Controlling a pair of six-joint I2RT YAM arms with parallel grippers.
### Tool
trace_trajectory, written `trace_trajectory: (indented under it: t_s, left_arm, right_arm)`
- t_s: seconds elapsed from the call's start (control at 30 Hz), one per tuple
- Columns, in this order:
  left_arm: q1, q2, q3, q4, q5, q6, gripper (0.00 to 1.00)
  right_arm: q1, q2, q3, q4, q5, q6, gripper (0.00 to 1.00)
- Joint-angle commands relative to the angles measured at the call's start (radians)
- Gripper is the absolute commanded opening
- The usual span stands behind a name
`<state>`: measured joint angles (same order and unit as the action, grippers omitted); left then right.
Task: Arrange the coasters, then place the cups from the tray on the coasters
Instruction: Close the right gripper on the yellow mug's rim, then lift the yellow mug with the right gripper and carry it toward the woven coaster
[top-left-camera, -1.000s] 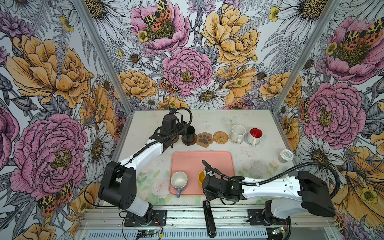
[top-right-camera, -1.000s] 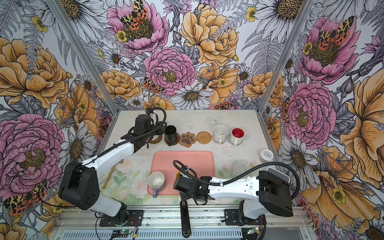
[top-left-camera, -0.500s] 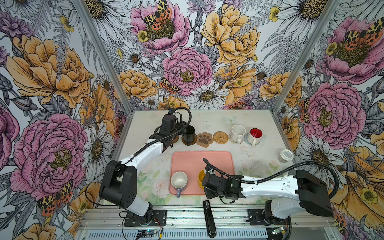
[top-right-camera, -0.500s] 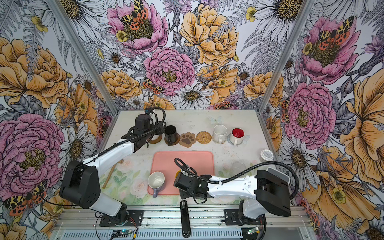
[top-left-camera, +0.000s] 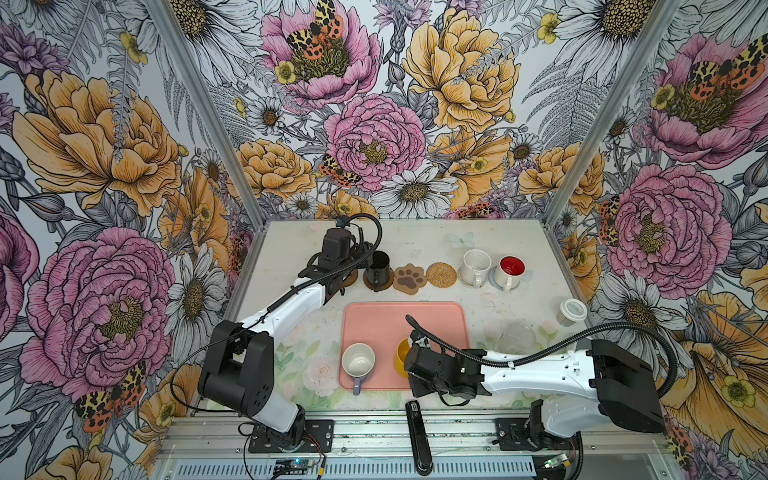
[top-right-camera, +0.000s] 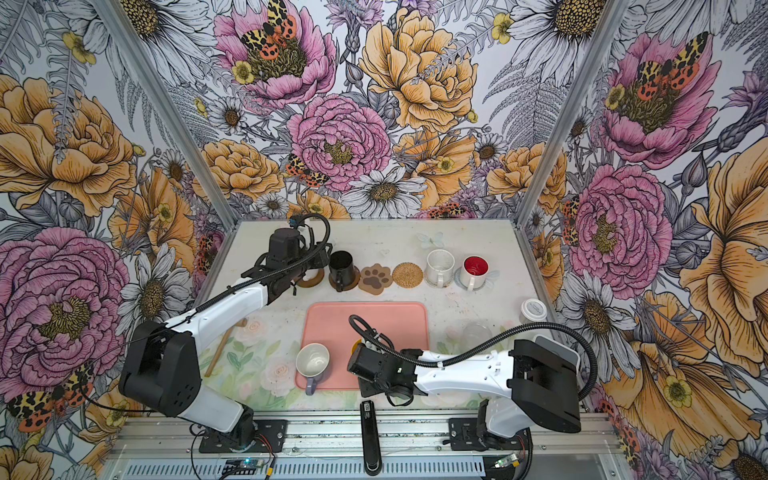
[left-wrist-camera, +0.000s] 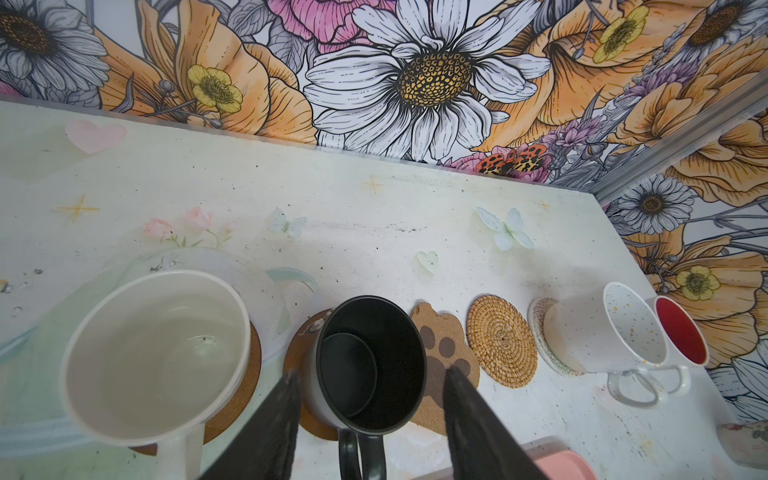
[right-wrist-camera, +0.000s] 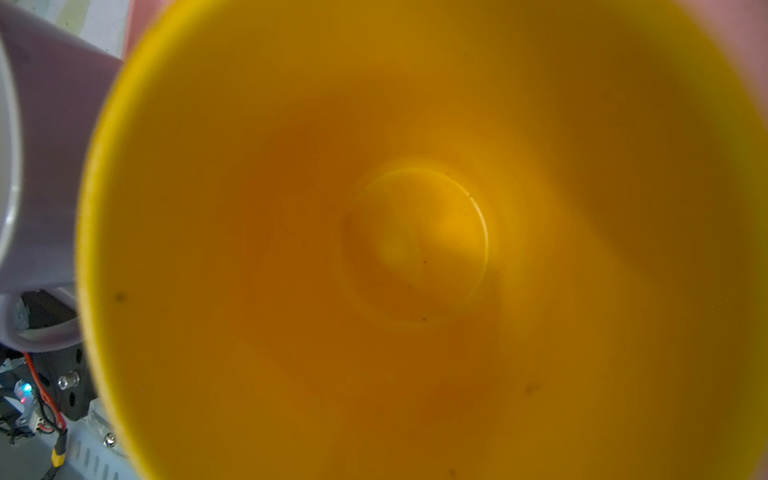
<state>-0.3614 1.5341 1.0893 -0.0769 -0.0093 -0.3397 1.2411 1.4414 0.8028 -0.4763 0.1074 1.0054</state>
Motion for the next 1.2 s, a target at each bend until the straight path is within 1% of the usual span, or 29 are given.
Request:
trace_trajectory:
  t_s: [0.0,0.3,0.47,0.77,1.17]
  left_arm:
    - [0.013,0.014,-0.015,0.024,0.017,-0.007,0.56]
    - [0.016,0.014,-0.014,0.026,0.019,-0.009,0.56]
    - [0.016,0.014,-0.014,0.026,0.019,-0.01,0.56]
    - [0.018,0.007,-0.017,0.025,0.017,-0.009,0.56]
    - [0.023,-0.003,-0.021,0.018,0.011,-0.009,0.56]
  right_arm:
    - [-0.012,0.023,0.008,0.013,0.011,-0.001,0.0]
    - [-0.019,-0.011,0.017,-0.002,0.067,-0.01,0.0]
    - [-0.043,-0.024,0.029,-0.028,0.079,-0.02,0.0]
    - [-0.094,-0.02,0.084,-0.086,0.093,-0.077,0.0]
    - [-0.223,-0.012,0.158,-0.12,0.104,-0.247,0.0]
